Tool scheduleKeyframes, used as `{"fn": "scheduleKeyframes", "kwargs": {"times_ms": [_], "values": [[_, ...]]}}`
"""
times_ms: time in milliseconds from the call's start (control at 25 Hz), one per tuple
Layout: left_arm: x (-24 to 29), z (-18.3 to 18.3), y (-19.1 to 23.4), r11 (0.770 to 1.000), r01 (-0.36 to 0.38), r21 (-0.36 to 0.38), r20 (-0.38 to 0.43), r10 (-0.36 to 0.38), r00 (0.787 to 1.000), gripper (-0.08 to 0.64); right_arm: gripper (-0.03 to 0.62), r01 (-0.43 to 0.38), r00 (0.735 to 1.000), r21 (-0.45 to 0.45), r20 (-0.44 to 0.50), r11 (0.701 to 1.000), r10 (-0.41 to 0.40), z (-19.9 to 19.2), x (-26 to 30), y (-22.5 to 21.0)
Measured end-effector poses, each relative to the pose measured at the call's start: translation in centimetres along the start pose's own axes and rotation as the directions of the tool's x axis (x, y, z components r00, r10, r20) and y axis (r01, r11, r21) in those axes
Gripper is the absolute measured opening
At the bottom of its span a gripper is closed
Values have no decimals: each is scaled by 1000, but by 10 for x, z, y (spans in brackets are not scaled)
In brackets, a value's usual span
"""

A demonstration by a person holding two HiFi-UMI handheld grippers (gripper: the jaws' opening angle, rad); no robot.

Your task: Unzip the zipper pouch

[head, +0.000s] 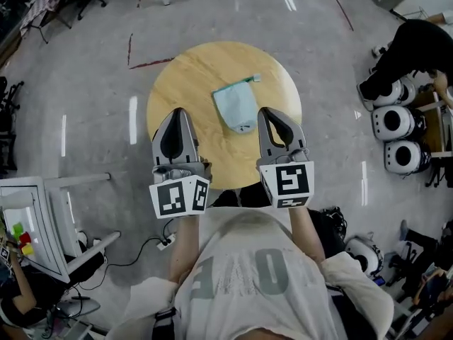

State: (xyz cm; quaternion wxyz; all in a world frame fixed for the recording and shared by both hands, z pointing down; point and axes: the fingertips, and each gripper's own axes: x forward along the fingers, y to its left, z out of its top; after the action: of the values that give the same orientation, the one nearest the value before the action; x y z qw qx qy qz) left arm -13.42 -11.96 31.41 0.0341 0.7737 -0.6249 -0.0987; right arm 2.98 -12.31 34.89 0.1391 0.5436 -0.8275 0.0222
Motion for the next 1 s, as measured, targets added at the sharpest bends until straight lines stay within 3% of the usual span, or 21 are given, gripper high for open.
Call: {"fn": "scheduleKeyframes", "kwargs": {"times_ms": [520,680,800,1000], "values": [[32,-11,10,998,-61,27,-14,62,998,26,29,-64,998,22,-21,998,65,-11,46,-9],[32,-10,17,995,-97,28,-8,97,995,26,35,-93,993,1,-74,996,92,-16,68,0],[29,-11,22,991,-130,24,-12,131,991,27,176,-155,977,-20,-151,988,150,-31,91,15],[19,-17,39,981,-196,9,-21,196,980,28,235,-236,930,-75,-306,969,203,-73,142,44]]}}
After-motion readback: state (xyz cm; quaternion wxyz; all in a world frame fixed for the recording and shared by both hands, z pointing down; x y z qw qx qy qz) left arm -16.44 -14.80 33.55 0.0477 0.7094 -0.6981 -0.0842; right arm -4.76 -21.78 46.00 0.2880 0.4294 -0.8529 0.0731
